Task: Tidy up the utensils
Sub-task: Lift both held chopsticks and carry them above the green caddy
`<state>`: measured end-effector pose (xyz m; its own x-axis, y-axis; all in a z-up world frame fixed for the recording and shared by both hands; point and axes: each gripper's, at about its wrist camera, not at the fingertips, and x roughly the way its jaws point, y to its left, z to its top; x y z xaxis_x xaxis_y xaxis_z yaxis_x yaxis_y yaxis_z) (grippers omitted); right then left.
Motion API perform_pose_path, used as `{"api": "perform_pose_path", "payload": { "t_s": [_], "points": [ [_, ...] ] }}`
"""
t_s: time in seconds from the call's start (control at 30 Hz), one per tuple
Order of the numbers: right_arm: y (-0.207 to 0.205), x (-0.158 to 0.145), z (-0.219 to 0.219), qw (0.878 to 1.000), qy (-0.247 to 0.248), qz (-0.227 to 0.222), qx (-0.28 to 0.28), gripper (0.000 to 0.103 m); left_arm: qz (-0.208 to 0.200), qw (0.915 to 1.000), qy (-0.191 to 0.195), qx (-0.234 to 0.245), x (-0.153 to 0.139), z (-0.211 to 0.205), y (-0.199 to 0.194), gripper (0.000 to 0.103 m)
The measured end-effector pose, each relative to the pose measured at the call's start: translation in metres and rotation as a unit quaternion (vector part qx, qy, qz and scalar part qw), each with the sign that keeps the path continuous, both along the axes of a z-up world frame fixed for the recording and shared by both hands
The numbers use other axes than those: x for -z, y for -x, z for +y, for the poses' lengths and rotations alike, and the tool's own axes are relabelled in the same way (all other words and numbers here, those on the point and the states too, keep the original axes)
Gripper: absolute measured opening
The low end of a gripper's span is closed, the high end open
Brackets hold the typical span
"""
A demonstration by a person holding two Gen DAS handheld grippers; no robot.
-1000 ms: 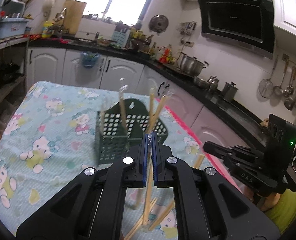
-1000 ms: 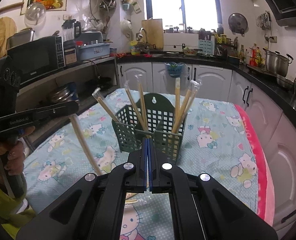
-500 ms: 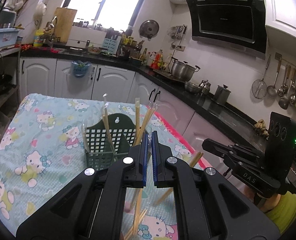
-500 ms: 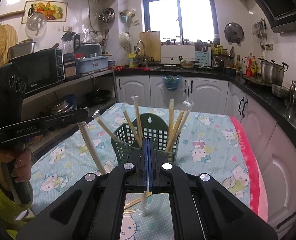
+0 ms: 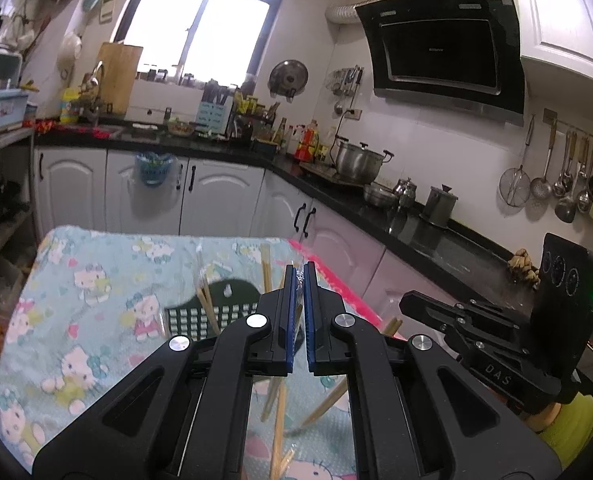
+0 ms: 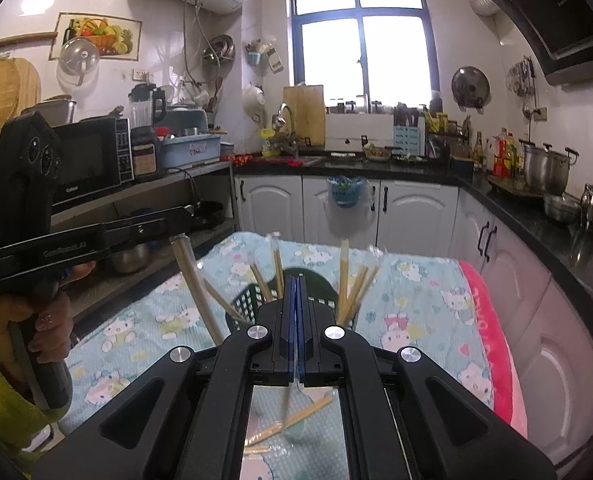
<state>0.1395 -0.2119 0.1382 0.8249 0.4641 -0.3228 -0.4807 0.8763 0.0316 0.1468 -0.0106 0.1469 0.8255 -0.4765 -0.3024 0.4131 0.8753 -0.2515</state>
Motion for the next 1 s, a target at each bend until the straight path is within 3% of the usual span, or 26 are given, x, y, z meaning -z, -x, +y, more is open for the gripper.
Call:
{"api": "perform_pose_path", "payload": {
  "t_s": [0.53,1.0],
  "points": [
    [-0.015,-0.048,0.003,0.998,-0.012,-0.053,0.006,0.001,-0.060,0.9971,-0.018,-0.044,-0.052,0.022,-0.014,0.002],
    [-0.044,-0.093,0.004,0.995,-0.004,-0.096,0.023,0.001,-0.074,0.9931,-0.023,-0.088,-0.073,0.035,-0.045,0.002]
  ]
}}
